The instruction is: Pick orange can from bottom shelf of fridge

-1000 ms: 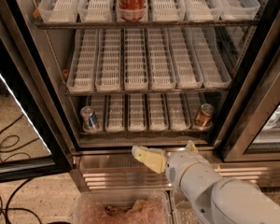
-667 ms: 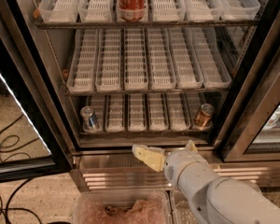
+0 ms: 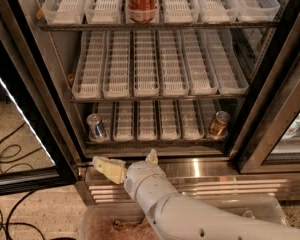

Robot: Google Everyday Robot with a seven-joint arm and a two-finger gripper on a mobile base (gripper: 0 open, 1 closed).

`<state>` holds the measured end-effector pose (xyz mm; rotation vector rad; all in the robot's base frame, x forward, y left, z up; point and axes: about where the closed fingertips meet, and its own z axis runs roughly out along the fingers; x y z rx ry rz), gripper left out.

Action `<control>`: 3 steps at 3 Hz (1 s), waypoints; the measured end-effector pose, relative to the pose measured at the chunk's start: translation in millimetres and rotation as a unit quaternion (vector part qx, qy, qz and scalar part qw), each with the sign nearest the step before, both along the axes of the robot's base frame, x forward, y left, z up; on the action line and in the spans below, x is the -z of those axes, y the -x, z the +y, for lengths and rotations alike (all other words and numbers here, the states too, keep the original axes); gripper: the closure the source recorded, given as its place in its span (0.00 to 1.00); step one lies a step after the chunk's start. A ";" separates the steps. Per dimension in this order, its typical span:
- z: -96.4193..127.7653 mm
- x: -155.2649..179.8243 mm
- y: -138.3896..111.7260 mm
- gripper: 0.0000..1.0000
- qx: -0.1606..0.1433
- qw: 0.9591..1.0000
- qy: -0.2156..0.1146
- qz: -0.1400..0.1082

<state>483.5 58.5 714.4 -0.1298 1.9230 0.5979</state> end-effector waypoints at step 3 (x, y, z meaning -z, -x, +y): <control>57.4 58.0 29.1 0.00 0.049 0.995 -0.033 0.079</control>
Offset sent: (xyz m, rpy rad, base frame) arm 0.0217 -0.0598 -0.0141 -0.1405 -0.0589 -0.6653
